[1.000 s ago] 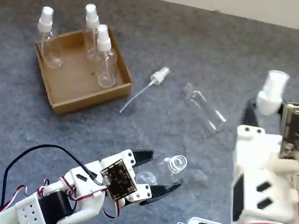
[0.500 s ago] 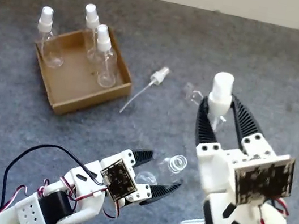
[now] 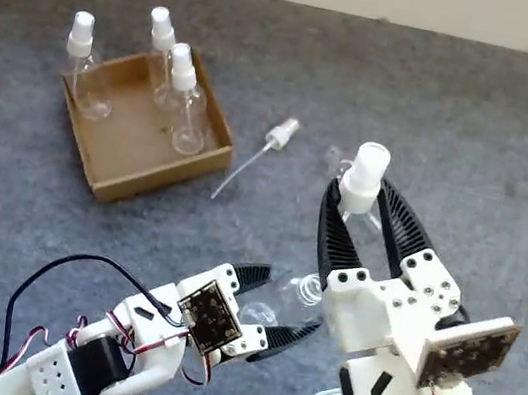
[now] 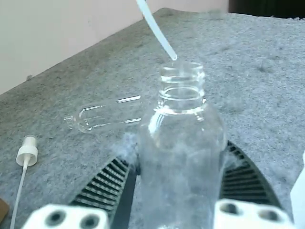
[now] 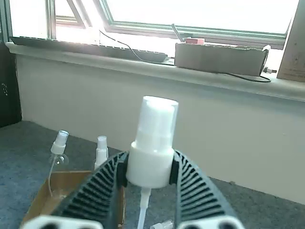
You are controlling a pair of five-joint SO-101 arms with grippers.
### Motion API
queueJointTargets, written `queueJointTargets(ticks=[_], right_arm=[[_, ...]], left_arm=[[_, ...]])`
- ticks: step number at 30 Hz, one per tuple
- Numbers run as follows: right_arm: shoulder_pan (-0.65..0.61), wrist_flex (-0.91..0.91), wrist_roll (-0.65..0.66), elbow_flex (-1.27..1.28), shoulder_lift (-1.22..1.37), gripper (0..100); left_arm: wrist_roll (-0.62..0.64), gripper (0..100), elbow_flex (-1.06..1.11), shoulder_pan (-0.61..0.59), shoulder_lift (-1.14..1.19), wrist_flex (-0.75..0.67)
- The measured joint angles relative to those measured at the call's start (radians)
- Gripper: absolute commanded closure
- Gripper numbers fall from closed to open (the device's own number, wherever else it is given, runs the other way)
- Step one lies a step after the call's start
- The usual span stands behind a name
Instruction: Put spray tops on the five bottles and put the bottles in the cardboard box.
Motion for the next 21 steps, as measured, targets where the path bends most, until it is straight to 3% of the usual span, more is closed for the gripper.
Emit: queueJointTargets(ticks=[21], right_arm=[[0.0, 0.0, -0.124, 0.015, -0.068, 99.0]], left_arm=[[0.0, 87, 0.0, 0.0, 0.0, 0.0]])
